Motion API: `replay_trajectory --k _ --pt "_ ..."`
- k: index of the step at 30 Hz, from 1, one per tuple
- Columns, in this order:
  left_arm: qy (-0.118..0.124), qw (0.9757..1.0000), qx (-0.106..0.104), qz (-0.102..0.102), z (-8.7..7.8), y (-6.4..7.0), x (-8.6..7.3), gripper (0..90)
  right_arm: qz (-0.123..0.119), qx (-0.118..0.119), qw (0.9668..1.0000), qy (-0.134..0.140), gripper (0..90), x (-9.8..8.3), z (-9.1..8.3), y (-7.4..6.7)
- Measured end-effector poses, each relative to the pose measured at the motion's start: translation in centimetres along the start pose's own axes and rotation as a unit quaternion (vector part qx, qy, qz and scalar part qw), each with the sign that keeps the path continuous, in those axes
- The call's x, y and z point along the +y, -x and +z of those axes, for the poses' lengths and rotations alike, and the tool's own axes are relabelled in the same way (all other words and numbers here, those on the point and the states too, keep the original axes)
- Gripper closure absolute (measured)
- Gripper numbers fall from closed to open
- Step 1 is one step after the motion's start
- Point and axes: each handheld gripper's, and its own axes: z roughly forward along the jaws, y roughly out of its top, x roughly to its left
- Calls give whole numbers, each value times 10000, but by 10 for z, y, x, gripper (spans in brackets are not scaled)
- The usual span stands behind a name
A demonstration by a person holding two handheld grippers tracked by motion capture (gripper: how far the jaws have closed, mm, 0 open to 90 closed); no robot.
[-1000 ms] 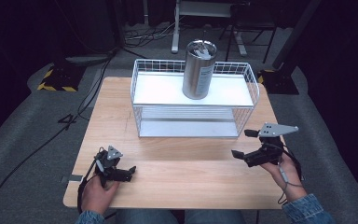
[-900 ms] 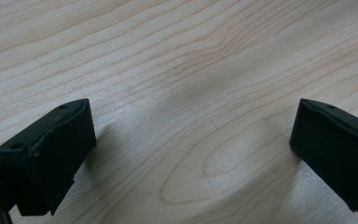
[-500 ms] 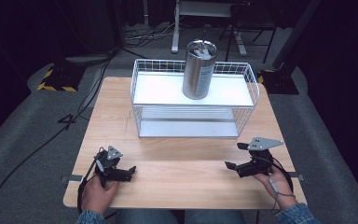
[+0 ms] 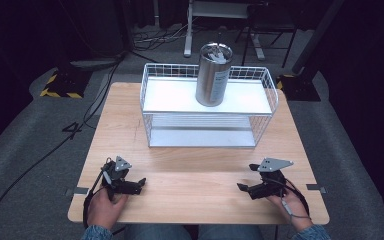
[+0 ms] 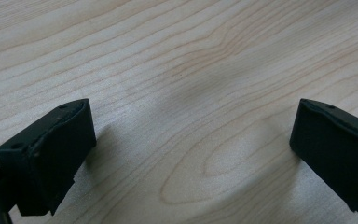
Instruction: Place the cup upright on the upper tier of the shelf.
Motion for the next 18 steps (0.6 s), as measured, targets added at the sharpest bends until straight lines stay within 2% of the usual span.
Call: replay_trajectory --k 6,9,18 --pt "-1 10000 0 2 0 0 0 6 -55 -20 9999 -142 147 -6 6 -5" --pt "0 10000 4 1 0 0 0 6 -229 -83 9994 -254 148 -8 11 -10" --pt "-1 10000 4 2 0 0 0 6 -389 -155 9977 -538 153 -10 23 -17"
